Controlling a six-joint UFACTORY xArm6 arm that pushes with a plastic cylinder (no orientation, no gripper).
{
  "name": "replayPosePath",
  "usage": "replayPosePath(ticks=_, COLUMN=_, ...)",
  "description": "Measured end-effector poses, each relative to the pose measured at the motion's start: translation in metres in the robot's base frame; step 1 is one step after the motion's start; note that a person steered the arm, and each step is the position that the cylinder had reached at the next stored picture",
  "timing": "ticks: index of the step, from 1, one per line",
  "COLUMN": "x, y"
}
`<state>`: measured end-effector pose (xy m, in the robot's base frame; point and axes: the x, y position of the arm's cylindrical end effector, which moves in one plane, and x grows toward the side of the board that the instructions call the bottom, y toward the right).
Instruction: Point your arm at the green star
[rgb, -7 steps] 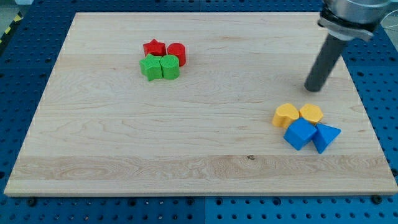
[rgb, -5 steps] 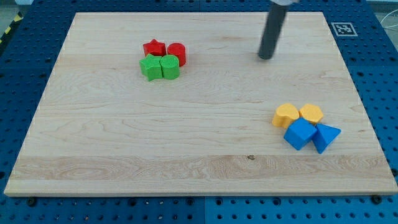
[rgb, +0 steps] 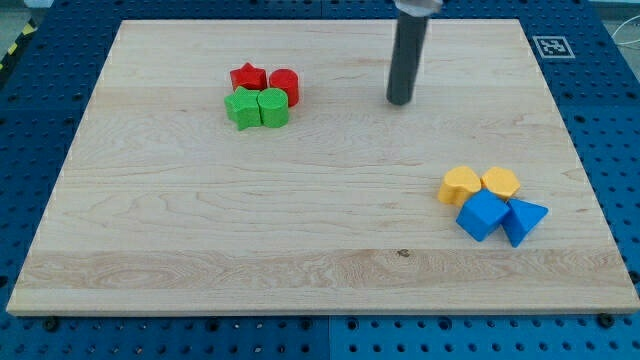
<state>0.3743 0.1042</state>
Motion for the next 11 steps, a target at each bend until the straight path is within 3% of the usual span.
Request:
replayPosePath(ticks=2, x=0.074, y=0.002)
replayPosePath(ticks=4, x=0.140, y=-0.089)
replayPosePath(ticks=5, x=0.144, y=-0.152)
replayPosePath(ticks=7, x=0.087, y=-0.236)
replayPosePath(ticks=11, x=0.013, y=-0.245)
